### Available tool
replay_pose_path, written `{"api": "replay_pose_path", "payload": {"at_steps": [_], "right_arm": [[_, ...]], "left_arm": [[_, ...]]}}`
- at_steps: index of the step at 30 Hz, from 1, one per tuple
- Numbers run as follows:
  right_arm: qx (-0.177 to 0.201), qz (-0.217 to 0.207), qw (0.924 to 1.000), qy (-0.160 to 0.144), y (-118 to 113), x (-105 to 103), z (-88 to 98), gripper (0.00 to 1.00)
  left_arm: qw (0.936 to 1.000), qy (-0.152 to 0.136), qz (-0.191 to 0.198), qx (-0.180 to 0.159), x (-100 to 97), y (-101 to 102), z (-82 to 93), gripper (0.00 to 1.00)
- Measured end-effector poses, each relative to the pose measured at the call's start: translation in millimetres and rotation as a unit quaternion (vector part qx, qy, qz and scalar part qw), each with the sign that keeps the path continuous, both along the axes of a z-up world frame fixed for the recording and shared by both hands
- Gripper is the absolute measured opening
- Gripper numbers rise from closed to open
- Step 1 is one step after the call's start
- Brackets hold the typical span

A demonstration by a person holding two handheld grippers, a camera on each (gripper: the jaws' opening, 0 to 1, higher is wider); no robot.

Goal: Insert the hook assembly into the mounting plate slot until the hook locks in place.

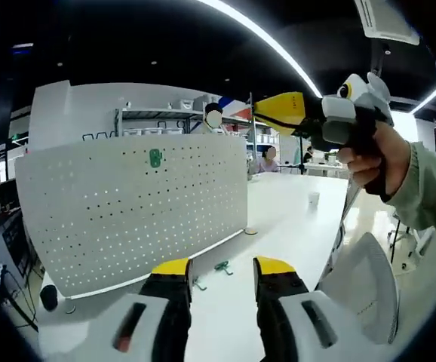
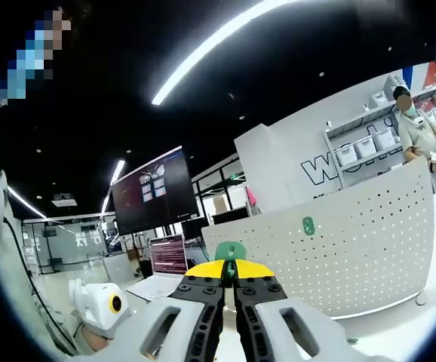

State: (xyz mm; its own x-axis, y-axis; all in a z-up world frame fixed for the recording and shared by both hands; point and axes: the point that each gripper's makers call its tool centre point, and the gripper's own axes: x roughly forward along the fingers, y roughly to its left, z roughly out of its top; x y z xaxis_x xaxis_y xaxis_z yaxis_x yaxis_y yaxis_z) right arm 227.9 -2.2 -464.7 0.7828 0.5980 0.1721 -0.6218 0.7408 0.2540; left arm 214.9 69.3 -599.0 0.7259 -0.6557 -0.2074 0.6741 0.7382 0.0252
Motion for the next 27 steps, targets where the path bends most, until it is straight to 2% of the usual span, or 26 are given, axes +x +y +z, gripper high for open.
{"api": "replay_pose_path", "payload": {"at_steps": [9, 16, 27], "right_arm": [[-0.007, -0.035, 0.9993, -0.005, -23, 15, 0.8, 0.01], [-0.017, -0.066, 0.9975, -0.017, -42, 33, 6.1, 0.01], [-0.03, -0.098, 0.9944, -0.026, -57, 65, 9.4, 0.01]], "left_arm": [[0.9997, 0.013, 0.015, 0.011, -4.5, 11, -16.8, 0.37], [0.9995, 0.018, 0.02, 0.015, -6.7, 14, -22.0, 0.37], [0.9993, 0.028, 0.022, 0.014, -8.0, 15, -28.5, 0.38]]}}
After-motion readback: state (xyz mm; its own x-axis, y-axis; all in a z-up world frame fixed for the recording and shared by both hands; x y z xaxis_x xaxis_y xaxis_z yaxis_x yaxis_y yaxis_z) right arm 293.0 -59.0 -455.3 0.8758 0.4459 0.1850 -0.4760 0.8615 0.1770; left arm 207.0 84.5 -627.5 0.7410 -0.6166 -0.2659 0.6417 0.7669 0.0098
